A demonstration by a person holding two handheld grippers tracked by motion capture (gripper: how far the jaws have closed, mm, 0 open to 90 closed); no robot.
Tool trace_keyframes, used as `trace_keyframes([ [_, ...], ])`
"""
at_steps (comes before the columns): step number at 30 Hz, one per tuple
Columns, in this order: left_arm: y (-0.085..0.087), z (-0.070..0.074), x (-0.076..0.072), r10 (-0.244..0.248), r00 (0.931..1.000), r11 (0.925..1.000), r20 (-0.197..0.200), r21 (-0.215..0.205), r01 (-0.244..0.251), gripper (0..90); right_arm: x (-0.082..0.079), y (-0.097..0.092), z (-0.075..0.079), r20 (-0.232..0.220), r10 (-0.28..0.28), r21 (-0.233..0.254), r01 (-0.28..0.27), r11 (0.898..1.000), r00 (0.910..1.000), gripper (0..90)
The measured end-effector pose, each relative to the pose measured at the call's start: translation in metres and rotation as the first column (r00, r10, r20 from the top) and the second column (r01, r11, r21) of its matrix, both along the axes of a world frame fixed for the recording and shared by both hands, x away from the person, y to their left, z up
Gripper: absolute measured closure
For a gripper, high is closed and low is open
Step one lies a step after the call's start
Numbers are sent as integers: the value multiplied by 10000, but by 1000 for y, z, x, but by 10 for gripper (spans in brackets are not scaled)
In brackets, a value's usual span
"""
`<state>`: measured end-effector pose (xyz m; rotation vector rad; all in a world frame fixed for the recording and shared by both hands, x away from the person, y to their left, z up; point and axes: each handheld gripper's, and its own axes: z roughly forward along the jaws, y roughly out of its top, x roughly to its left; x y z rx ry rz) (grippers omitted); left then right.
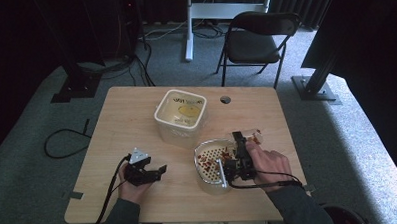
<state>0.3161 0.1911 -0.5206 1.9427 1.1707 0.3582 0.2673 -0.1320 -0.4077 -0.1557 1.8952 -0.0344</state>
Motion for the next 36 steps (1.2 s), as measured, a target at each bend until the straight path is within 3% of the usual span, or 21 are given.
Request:
trace_keyframes([
  [3, 0, 0, 0, -1, 10000, 10000, -3, 6, 1, 235, -3, 2, -1, 214, 60, -368, -52, 9993, 9998, 341],
  [9, 0, 0, 0, 1, 10000, 10000, -7, 10, -1, 235, -3, 0, 0, 367, 154, -550, -133, 9984, 9992, 342],
  [36, 0, 0, 0, -6, 10000, 10000, -21, 21, 6, 235, -4, 2, -9, 349, 349, -1295, -301, 9911, 9988, 345],
])
